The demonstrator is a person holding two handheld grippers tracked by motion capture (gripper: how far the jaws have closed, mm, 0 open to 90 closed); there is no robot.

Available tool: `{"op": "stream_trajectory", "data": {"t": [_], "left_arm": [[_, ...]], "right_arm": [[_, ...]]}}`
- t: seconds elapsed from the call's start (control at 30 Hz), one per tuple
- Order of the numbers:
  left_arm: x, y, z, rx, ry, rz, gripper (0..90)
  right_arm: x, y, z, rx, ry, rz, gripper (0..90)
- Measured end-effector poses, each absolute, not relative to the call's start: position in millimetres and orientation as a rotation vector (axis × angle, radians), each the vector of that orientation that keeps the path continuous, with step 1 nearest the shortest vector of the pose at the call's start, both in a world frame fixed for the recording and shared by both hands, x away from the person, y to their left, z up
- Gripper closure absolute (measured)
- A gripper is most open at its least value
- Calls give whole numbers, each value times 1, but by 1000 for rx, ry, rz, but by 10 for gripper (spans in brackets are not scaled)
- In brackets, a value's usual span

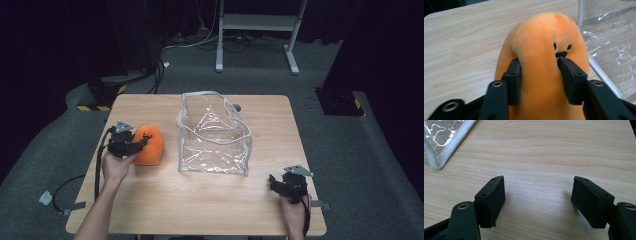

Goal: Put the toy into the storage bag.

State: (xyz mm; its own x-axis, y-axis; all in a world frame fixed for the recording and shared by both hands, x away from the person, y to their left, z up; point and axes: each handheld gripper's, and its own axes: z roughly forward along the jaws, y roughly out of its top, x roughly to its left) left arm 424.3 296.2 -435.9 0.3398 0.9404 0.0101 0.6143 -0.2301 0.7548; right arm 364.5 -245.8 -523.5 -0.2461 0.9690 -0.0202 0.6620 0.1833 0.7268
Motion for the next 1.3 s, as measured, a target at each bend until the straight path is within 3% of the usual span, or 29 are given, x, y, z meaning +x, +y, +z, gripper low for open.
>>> {"op": "stream_trajectory", "data": {"t": [0.27,0.5,1.0,1.3], "left_arm": [[423,290,-432,1986,1307,634,691],[418,284,-425,2003,1263,632,752],[412,282,-405,1860,1245,616,762],[405,289,-397,1866,1208,610,761]], "right_arm": [[364,-245,-523,1517,1994,840,269],[364,-245,-523,1516,1994,841,269],[364,-245,-523,1516,1996,842,267],[364,-245,-523,1516,1996,841,267]]}}
